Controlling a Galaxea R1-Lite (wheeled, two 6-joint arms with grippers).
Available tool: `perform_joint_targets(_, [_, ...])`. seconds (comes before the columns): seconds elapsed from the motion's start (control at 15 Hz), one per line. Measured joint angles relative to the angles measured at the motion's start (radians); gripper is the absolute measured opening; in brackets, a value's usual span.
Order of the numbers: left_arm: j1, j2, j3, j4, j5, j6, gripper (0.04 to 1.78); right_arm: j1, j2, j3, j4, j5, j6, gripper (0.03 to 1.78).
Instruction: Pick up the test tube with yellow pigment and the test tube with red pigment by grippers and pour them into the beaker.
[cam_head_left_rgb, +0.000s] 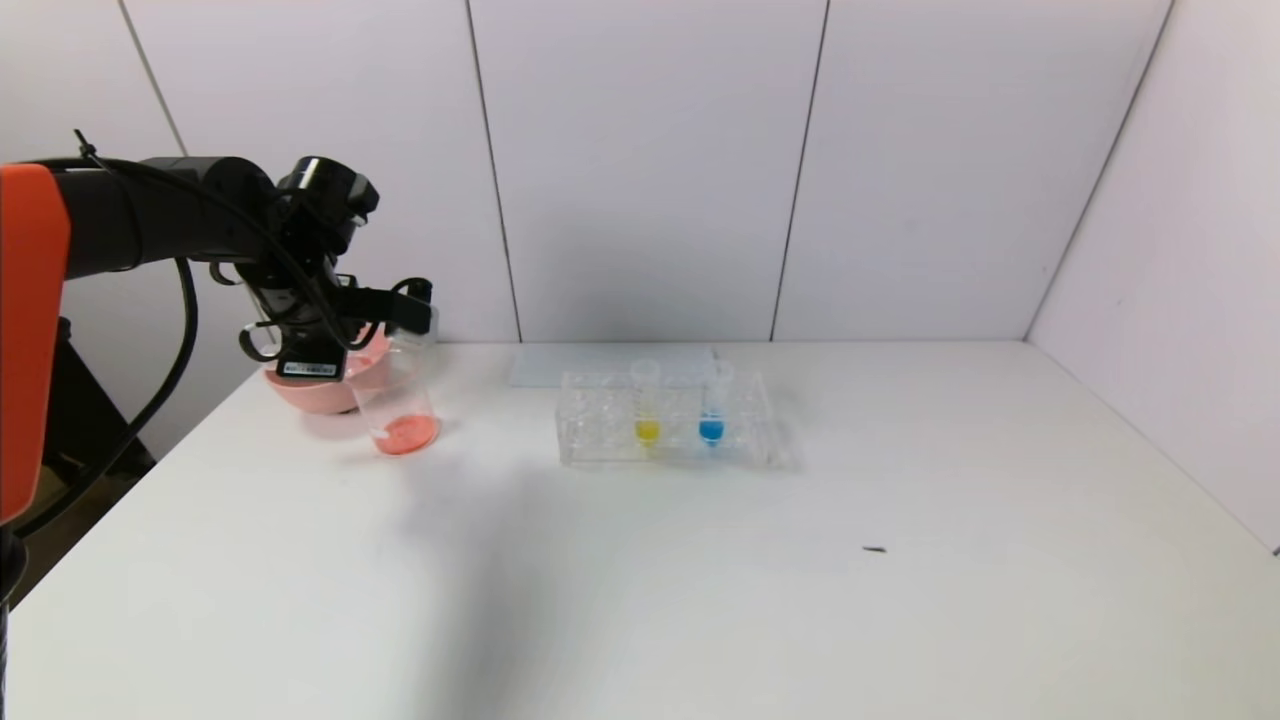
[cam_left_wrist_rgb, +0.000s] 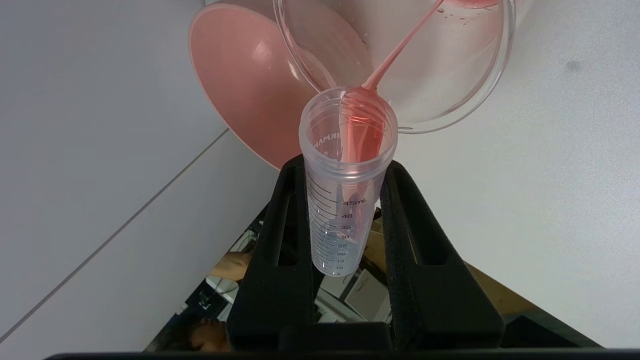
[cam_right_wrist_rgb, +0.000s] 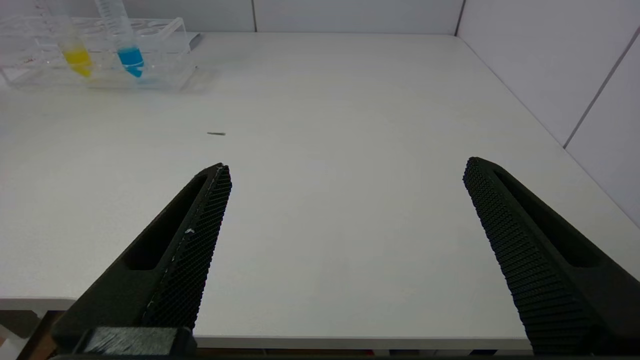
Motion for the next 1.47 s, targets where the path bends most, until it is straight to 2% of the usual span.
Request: perform_joint_targets(1.47, [-0.007,-0.001,0.000,0.002,0.030,0.029,0.43,0.000,0.000,0.000,0.000,0.000,0.000,1.70])
